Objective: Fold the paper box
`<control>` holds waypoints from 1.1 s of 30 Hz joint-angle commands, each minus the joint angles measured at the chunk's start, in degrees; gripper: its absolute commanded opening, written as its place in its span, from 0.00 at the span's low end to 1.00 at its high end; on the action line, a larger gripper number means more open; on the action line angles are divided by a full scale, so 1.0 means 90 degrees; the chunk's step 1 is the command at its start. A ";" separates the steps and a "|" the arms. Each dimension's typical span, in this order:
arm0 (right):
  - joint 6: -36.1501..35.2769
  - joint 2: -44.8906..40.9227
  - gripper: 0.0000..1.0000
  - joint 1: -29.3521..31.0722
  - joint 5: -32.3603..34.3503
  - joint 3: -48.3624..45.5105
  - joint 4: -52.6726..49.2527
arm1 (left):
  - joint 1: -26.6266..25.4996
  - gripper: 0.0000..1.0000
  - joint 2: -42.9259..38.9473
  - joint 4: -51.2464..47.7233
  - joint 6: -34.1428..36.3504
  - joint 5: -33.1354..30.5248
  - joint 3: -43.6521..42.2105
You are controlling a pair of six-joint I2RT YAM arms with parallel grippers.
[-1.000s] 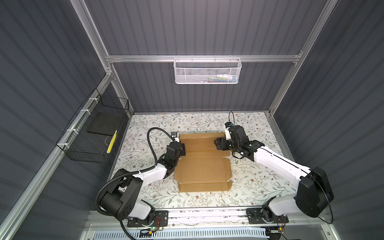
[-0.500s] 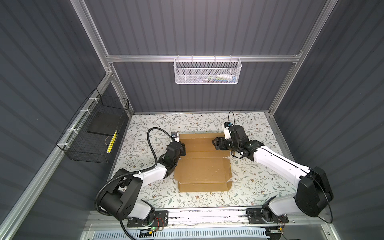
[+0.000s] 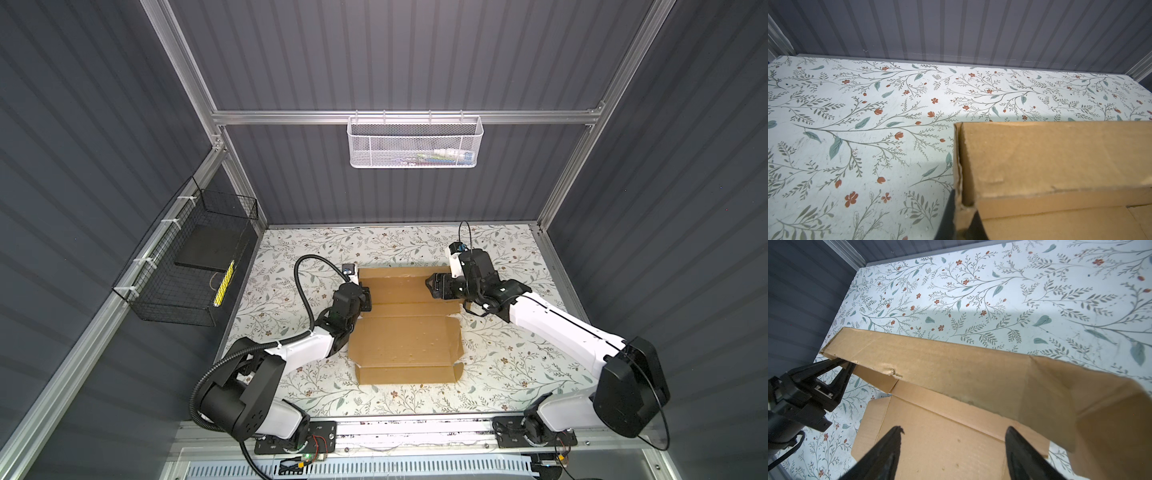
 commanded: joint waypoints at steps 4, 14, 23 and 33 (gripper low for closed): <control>-0.0442 -0.0445 0.80 -0.0049 0.0653 0.0217 -0.0501 | 0.0019 0.00 0.0096 -0.0319 -0.0229 0.0262 0.0044; -0.0603 0.0157 0.80 -0.0247 0.0606 0.0332 -0.0331 | 0.0019 0.00 0.0107 -0.0314 -0.0220 0.0274 0.0046; -0.0465 0.0727 0.80 -0.0309 0.0078 0.0468 -0.0012 | 0.0019 0.00 0.0140 -0.0299 -0.0230 0.0298 0.0051; -0.0070 0.1063 0.79 -0.0297 -0.0584 0.0666 0.0333 | 0.0019 0.00 0.0165 -0.0268 -0.0253 0.0391 0.0061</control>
